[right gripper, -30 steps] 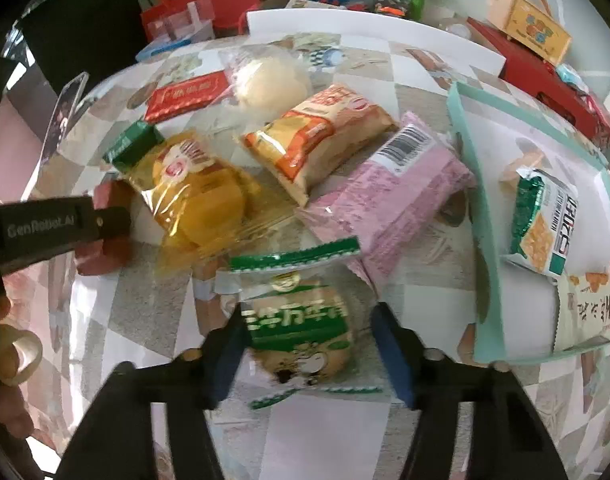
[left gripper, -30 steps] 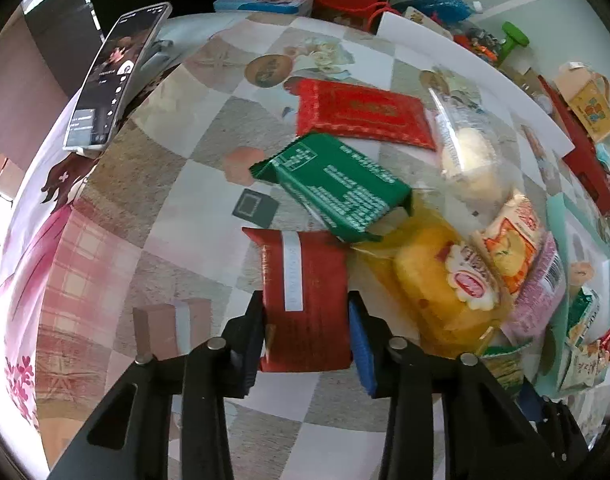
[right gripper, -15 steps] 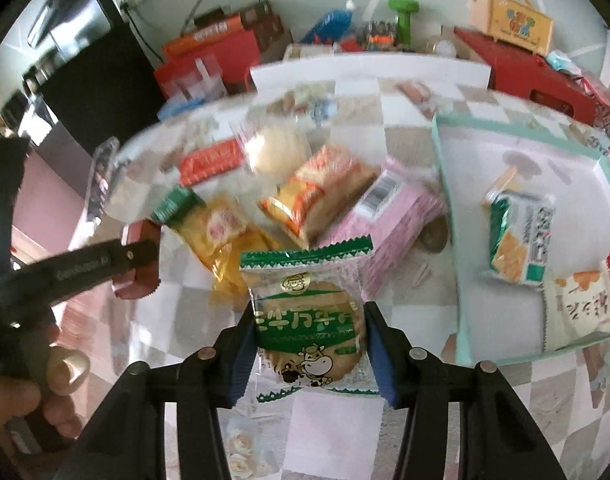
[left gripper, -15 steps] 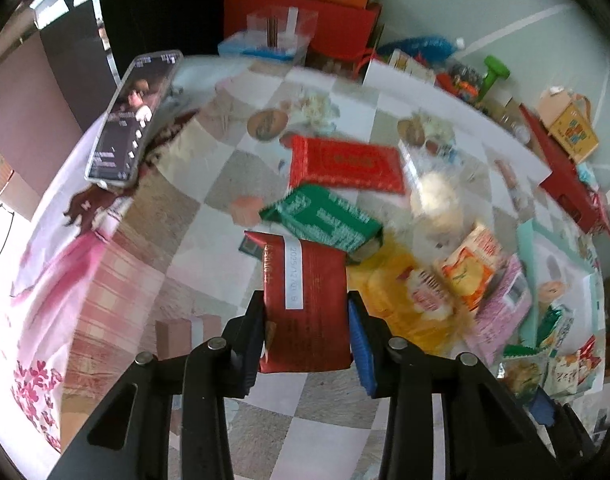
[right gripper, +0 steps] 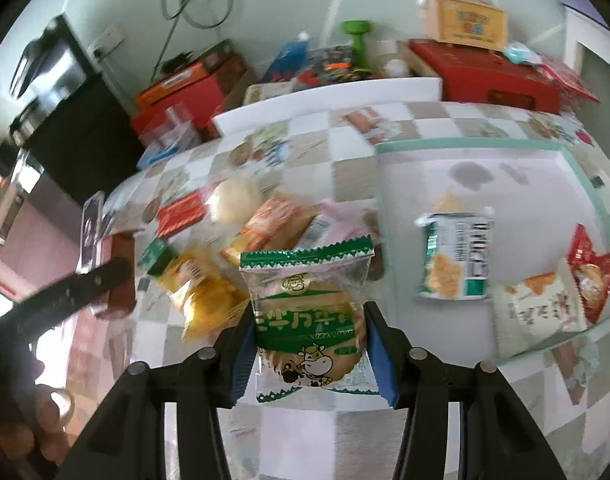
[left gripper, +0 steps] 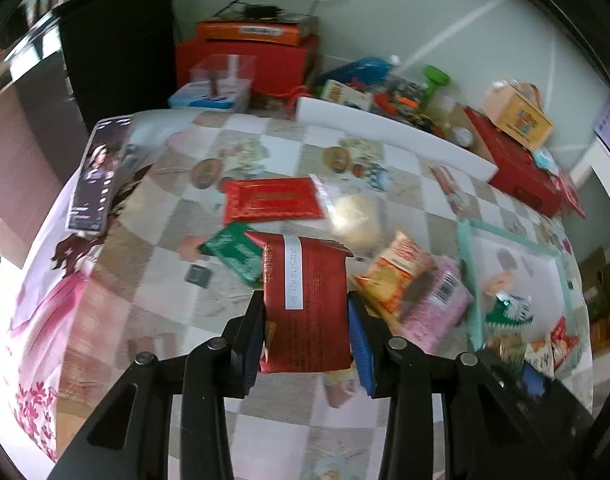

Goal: Organize snacks
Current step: 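Carry the green cookie pack and red box over the teal tray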

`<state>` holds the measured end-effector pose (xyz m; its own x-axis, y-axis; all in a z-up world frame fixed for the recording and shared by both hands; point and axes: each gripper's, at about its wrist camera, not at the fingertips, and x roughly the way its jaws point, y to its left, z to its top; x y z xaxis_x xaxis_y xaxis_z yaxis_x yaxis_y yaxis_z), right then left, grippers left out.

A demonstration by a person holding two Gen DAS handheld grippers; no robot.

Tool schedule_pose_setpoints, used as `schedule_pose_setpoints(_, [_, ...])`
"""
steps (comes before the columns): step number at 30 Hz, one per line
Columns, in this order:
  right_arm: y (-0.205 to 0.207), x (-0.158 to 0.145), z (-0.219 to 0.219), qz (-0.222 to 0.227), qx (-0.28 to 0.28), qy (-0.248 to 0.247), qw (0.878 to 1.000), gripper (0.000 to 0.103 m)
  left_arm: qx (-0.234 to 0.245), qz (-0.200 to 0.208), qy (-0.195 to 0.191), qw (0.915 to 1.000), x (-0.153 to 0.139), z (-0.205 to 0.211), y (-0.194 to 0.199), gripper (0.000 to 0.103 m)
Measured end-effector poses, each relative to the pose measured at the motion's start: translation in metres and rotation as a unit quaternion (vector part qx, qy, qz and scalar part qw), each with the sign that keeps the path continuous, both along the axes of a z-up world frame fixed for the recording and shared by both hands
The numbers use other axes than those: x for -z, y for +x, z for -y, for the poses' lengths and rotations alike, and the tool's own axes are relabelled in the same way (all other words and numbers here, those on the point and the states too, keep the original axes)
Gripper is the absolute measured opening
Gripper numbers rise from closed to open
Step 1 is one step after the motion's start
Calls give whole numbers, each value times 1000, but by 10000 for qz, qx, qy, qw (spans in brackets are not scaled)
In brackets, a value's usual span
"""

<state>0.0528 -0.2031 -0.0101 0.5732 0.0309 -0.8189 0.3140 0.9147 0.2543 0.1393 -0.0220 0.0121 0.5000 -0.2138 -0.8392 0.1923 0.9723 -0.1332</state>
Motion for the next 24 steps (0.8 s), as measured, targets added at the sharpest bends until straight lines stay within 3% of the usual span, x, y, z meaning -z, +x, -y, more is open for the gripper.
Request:
schedule_pose_setpoints(7, [-15,-2,54,24,771,112,9970,53,539,22,24,9985,-2,37,-14,40])
schedule_pose_setpoints(16, [-43,1,123,50,1773,312,9836,53,1263,-60,159,9918,8,90,-32,40])
schedule_pose_setpoints(24, [-50,15,153,64,2095,605,9759,53,1716,-255,179,9847,23,131,-38,41])
